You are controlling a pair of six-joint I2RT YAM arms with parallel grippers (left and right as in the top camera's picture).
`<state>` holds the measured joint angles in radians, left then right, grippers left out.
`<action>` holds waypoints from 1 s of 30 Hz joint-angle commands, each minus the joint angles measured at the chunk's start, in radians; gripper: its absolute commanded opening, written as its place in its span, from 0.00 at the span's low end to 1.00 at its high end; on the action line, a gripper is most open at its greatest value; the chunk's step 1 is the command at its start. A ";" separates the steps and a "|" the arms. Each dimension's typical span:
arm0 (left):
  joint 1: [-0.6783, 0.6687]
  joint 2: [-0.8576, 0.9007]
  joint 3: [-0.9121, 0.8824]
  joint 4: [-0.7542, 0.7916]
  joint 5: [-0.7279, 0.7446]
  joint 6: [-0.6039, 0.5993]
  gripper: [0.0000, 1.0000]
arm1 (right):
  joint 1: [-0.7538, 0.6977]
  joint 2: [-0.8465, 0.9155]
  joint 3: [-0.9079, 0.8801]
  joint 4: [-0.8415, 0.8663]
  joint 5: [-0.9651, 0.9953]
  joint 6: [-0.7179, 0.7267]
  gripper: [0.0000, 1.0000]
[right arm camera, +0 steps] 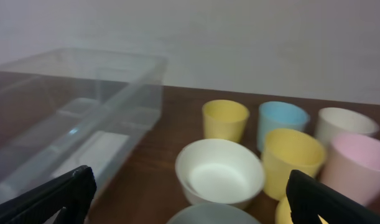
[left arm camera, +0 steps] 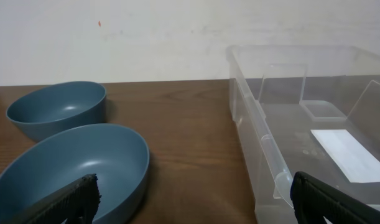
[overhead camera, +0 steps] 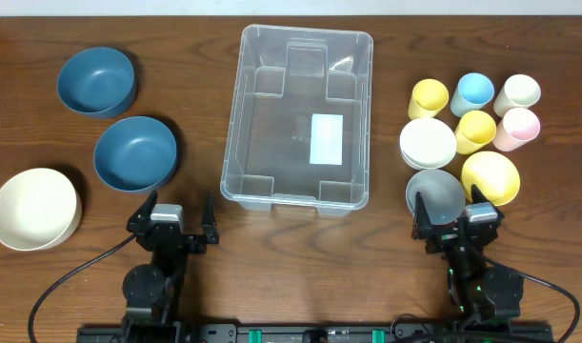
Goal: Pack container
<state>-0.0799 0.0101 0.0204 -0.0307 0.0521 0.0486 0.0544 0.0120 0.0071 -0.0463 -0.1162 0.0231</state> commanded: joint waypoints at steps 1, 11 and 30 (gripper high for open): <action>0.005 -0.005 -0.016 -0.032 -0.009 -0.012 0.98 | -0.003 -0.003 -0.002 0.014 -0.091 0.050 0.99; 0.005 -0.005 0.057 -0.037 -0.009 -0.012 0.98 | -0.003 0.026 0.009 0.027 -0.138 0.054 0.99; 0.034 0.716 0.927 -0.497 -0.174 -0.066 0.98 | -0.030 0.916 0.767 -0.248 -0.158 0.050 0.99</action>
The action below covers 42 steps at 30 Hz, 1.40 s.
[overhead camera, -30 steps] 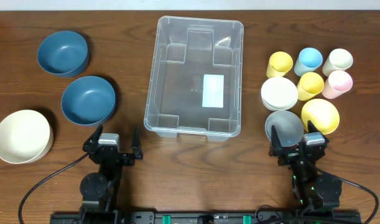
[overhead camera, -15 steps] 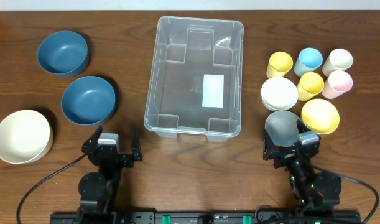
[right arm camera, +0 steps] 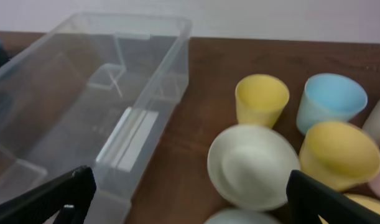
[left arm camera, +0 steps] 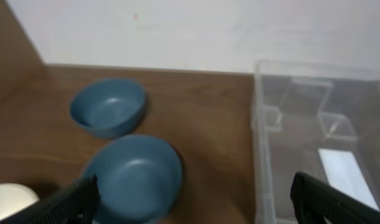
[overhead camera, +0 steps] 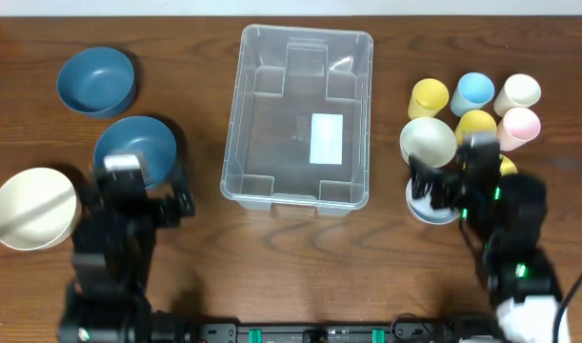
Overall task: Pack container
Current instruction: 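Reach the left gripper to the far teal bowl and grasp its rim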
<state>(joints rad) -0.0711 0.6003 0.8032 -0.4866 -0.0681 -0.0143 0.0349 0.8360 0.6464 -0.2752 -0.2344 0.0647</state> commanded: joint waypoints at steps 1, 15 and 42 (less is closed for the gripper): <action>0.040 0.175 0.200 -0.068 -0.053 0.002 0.98 | -0.010 0.133 0.178 -0.031 -0.064 0.009 0.99; 0.501 0.682 0.769 -0.299 0.253 0.002 0.98 | -0.088 0.376 0.350 -0.132 -0.181 0.130 0.99; 0.676 1.229 0.988 -0.233 0.312 -0.221 0.99 | -0.130 0.479 0.354 -0.239 -0.079 0.117 0.99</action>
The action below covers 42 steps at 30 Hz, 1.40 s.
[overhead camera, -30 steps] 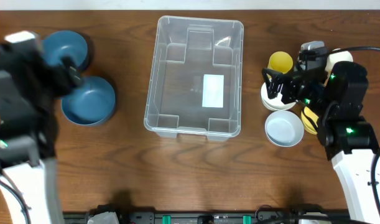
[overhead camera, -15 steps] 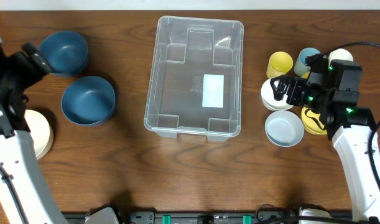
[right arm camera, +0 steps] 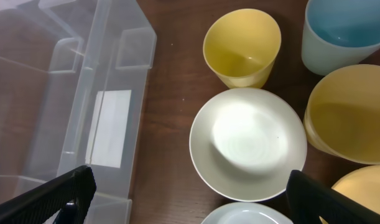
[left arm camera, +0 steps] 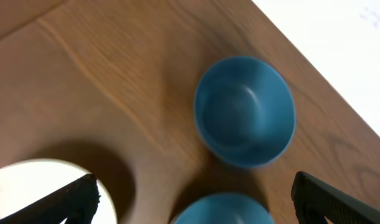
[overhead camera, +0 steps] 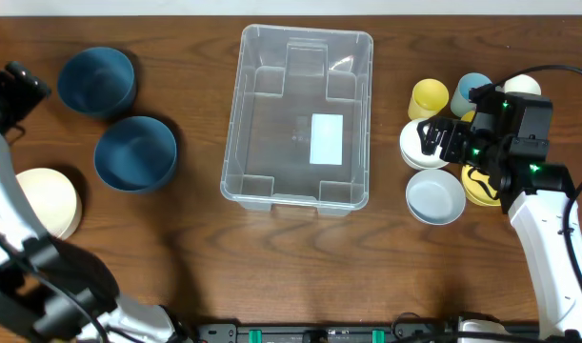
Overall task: Pack container
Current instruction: 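Reach the left gripper to the far teal bowl and grasp its rim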
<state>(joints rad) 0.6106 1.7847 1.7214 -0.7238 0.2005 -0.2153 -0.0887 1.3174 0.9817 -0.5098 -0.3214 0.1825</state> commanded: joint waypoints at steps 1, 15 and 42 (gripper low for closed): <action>-0.007 0.077 0.083 0.008 0.043 -0.020 0.99 | -0.005 -0.003 0.019 -0.006 0.008 -0.001 0.99; -0.034 0.398 0.109 0.184 0.042 -0.023 1.00 | -0.004 -0.003 0.019 -0.040 0.031 -0.004 0.99; -0.099 0.449 0.110 0.285 -0.037 -0.022 0.06 | -0.004 -0.003 0.019 -0.070 0.030 -0.004 0.99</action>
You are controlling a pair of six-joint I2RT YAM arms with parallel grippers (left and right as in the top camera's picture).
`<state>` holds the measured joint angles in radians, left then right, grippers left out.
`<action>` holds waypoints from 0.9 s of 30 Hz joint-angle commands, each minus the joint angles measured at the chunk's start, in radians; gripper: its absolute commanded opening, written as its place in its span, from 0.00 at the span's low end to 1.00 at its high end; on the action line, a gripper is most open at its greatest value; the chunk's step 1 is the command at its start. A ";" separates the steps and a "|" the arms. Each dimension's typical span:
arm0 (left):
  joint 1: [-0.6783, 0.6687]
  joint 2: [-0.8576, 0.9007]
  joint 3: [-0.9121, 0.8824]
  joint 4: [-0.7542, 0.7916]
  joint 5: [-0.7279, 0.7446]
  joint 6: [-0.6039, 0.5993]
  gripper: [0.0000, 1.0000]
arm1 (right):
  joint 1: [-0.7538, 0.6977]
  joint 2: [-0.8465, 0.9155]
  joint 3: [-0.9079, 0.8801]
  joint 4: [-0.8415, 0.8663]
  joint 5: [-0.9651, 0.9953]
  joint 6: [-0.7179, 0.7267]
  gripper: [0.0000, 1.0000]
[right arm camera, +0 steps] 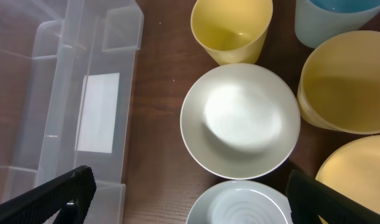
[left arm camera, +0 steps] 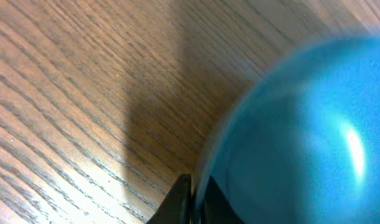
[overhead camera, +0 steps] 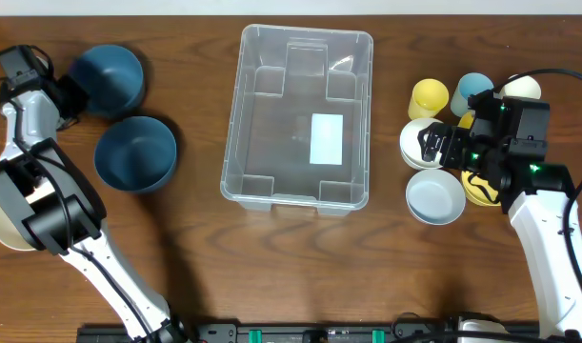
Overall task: Pack container
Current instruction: 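Reach the left gripper to the far teal bowl and grasp its rim, then carry the teal bowl over the clear bin and lower it inside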
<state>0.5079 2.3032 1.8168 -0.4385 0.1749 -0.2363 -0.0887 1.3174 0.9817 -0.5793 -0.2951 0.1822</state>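
Observation:
The clear plastic container (overhead camera: 305, 114) stands in the middle of the table. At far left my left gripper (overhead camera: 70, 95) is shut on the rim of the farther blue bowl (overhead camera: 110, 78); in the wrist view that bowl (left arm camera: 289, 137) fills the frame, with its rim pinched between the dark fingertips (left arm camera: 182, 200). A second blue bowl (overhead camera: 135, 152) sits nearer. My right gripper (overhead camera: 441, 148) hangs open above the white bowl (right arm camera: 239, 121), its fingers (right arm camera: 50, 198) spread wide, holding nothing.
A cream bowl at the left edge is mostly hidden by my left arm. On the right stand a pale grey bowl (overhead camera: 436, 197), a yellow bowl (overhead camera: 483, 187), a yellow cup (overhead camera: 429, 97), a blue cup (overhead camera: 474, 88) and a white cup (overhead camera: 522, 88).
My left gripper was open above the far left corner, looking down on the farther blue bowl; now it is shut on that bowl's rim. My right gripper has shifted slightly over the white bowl and is still open.
Both grippers first rested open at the table's front edge. Then the left was beside the nearer blue bowl and the right near the white bowl. Later the left was high at the far left and the right above the bowls. Now the left grips the farther blue bowl.

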 commanded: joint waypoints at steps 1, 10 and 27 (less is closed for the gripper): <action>0.003 -0.084 0.015 0.000 -0.011 0.003 0.06 | -0.004 -0.003 0.019 -0.001 0.003 -0.003 0.99; 0.003 -0.225 0.015 -0.055 -0.010 0.006 0.06 | -0.004 -0.003 0.019 -0.009 0.003 -0.003 0.99; -0.289 -0.723 0.014 -0.616 0.013 0.033 0.06 | -0.004 -0.003 0.019 -0.015 0.003 -0.003 0.99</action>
<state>0.2699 1.6184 1.8183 -1.0073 0.1738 -0.2234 -0.0887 1.3174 0.9817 -0.5941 -0.2951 0.1822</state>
